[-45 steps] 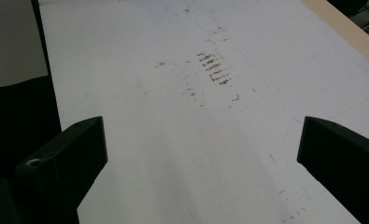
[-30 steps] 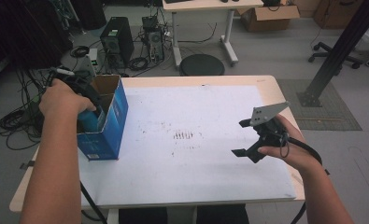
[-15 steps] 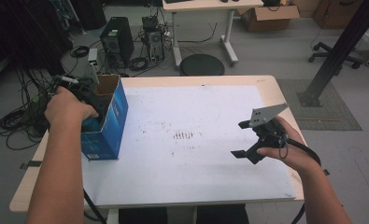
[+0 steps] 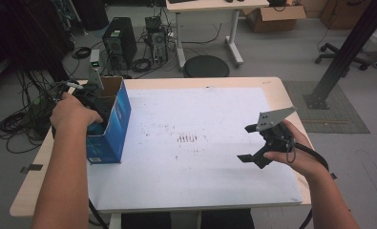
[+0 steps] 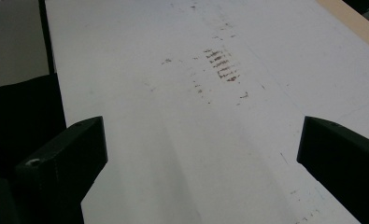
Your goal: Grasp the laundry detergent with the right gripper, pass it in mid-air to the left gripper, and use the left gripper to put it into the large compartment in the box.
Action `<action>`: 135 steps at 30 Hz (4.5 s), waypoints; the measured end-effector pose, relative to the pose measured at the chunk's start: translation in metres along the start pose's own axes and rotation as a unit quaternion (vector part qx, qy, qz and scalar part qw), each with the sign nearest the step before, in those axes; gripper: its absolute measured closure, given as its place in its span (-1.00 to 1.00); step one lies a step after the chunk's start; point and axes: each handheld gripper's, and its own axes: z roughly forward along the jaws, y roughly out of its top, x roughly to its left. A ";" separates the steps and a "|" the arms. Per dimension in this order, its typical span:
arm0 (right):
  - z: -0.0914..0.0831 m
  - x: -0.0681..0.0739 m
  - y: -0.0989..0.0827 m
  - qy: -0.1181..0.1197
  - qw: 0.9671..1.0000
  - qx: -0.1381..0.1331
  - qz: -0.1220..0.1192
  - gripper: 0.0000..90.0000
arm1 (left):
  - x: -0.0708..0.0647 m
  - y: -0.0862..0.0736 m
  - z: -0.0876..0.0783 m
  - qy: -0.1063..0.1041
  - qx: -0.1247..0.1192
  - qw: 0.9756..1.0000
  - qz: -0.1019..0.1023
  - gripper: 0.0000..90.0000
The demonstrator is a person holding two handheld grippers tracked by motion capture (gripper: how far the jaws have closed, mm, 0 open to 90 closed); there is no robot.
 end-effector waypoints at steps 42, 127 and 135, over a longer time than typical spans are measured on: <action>0.001 0.003 -0.002 0.005 1.000 -0.004 -0.001 -0.96 | -0.002 -0.004 -0.004 -0.013 -0.010 1.000 -0.003 -0.25; -0.033 0.005 0.082 0.011 0.981 0.171 -0.094 -0.94 | -0.210 -0.089 -0.096 0.014 -0.019 0.815 0.579 -0.99; -0.022 0.004 0.089 0.022 0.969 0.220 -0.108 -0.93 | -0.218 -0.092 -0.083 0.024 -0.001 0.791 0.612 -1.00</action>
